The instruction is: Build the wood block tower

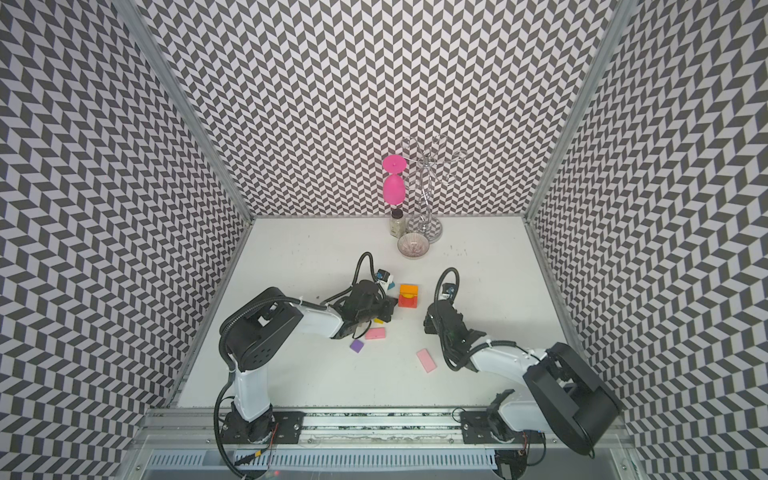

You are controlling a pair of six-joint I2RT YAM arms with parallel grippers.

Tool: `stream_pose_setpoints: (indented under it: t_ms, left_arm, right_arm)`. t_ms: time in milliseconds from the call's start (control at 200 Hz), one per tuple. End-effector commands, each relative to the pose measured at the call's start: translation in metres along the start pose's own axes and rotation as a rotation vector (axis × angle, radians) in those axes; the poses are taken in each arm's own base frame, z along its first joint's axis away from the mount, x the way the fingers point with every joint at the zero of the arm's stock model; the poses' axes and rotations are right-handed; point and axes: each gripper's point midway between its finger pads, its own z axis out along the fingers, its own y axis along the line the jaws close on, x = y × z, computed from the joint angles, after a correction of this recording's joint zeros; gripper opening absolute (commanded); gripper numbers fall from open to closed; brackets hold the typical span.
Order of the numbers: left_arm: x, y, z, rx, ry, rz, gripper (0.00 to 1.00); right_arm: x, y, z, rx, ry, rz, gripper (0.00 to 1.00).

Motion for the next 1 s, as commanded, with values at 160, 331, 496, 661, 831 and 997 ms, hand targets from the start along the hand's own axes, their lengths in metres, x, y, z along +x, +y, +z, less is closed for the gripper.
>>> stream_pose_setpoints:
  t_ms: [160, 331, 496, 661, 831, 997]
  left_arm:
    - [-0.008, -0.008, 0.003, 0.017, -0.012, -0.005, 0.00]
    - [-0.007, -0.009, 0.005, 0.020, -0.008, -0.007, 0.00]
    - [-0.006, -0.006, 0.004, 0.005, -0.007, -0.008, 0.00]
    - [-0.008, -0.004, 0.003, -0.009, -0.011, -0.006, 0.00]
    - [-0.019, -0.003, -0.004, -0.026, -0.033, 0.005, 0.01]
    - [-0.038, -0.004, -0.020, -0.049, -0.072, 0.017, 0.02]
  right_arm:
    - [-0.009, 0.000, -0.002, -0.009, -0.034, 0.042, 0.51]
    - [-0.009, -0.001, -0.002, -0.004, -0.034, 0.044, 0.51]
    - [-0.008, -0.002, -0.002, 0.000, -0.030, 0.051, 0.56]
    - [-0.004, -0.009, 0.000, 0.033, -0.019, 0.095, 0.60]
    - [0.009, -0.011, 0.007, 0.047, 0.021, 0.095, 0.60]
    - [0.018, -0.010, 0.011, 0.036, 0.056, 0.078, 0.56]
